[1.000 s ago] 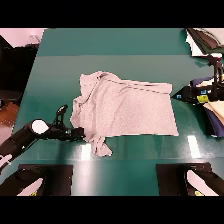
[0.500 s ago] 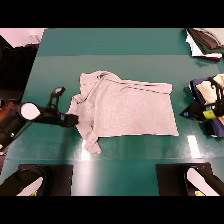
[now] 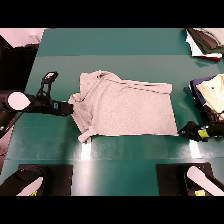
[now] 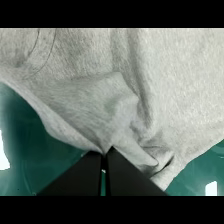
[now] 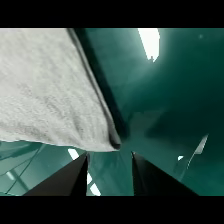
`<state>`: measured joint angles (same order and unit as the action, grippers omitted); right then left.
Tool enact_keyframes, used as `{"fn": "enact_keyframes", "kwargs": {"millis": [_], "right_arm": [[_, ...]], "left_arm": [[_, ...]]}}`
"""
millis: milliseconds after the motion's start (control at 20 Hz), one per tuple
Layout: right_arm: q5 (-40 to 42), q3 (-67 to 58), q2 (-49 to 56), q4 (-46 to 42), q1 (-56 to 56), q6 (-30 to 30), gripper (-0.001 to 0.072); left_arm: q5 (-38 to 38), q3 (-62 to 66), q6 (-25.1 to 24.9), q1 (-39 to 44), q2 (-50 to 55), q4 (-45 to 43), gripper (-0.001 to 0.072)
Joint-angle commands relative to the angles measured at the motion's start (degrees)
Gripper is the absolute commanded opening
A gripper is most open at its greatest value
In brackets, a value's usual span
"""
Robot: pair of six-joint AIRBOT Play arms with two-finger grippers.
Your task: Fold the shirts.
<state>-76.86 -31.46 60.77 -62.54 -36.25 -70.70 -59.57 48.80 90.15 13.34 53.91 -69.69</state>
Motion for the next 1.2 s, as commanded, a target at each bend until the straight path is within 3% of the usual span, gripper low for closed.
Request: {"fn": "enact_keyframes", "kwargs": {"millis": [0,300,350,400,450,700,900,1150], "right_arm": [[1.46,1.09,3.69,0.31,1.62,0.72,0.0306],[6.91,1.09,4.15,5.81,6.45,0.70,0.0304],[7.17,1.09,4.15,5.81,7.02,0.72,0.0244],[7.54,1.09,4.15,5.77,7.50,0.72,0.0086],[7.89,1.09,4.15,5.81,8.00,0.74,0.0015],[2.62,-5.35,4.13,15.91,8.04,0.70,0.0013],[0.72,-23.08,-0.52,32.26,8.04,0.66,0.0012],[6.69,-51.32,-10.97,31.87,7.80,-0.37,0.0012]], "left_arm": [[-0.31,0.35,-0.13,-0.04,0.00,-0.20,0.0019],[-0.52,0.35,-0.11,-0.04,0.00,-0.22,0.0019],[-0.50,0.35,-0.13,-0.04,0.00,-0.20,0.0019],[-0.50,0.35,-0.11,-0.04,0.00,-0.20,0.0019],[-0.55,0.35,-0.13,-0.04,0.00,-0.20,0.0019],[-0.35,7.56,-0.13,-0.07,0.00,-4.42,0.0019],[-1.57,30.64,-0.13,-0.04,0.00,-14.56,0.0019],[-1.46,60.46,-1.84,-0.04,-0.04,-17.66,0.0019]]}}
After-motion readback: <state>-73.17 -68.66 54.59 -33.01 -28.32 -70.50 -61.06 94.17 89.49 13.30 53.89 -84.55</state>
